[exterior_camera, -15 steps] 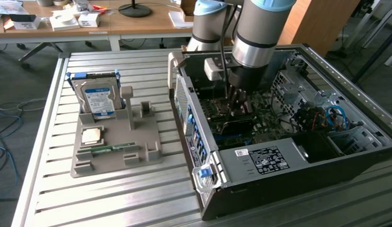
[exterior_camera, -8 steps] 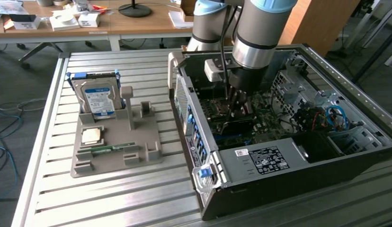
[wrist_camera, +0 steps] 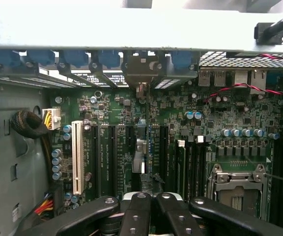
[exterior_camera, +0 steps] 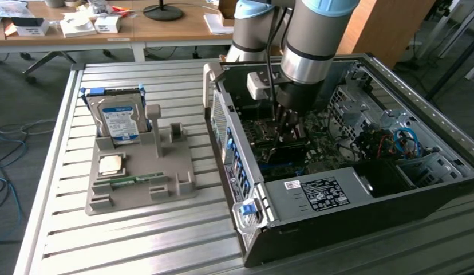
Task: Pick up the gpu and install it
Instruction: 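Press down on the gpu until it lock into place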
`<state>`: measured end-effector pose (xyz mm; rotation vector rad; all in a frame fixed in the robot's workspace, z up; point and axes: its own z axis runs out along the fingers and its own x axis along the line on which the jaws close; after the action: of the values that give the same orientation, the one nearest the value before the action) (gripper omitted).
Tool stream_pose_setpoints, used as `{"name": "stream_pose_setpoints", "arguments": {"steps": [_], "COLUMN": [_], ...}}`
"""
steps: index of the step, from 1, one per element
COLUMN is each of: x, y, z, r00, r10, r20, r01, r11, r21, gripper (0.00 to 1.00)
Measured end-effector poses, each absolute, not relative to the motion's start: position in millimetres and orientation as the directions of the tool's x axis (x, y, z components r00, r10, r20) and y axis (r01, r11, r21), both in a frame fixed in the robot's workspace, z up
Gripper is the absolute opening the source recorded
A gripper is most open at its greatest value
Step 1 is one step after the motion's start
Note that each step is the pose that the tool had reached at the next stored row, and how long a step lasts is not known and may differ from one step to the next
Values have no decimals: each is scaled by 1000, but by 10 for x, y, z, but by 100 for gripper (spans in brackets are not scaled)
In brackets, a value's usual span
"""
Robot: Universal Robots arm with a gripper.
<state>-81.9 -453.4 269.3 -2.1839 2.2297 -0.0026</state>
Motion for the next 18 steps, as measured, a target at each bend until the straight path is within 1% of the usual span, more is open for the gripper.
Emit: {"name": "stream_pose_setpoints", "arguments": {"steps": [18], "x": [-822], "y": [-4535], "z": [2664], "r00": [-21], "r10": [-1000], "r20": [-13], "r01": [-1000], "r11": [21], "r21": [-15], "gripper": [11]}}
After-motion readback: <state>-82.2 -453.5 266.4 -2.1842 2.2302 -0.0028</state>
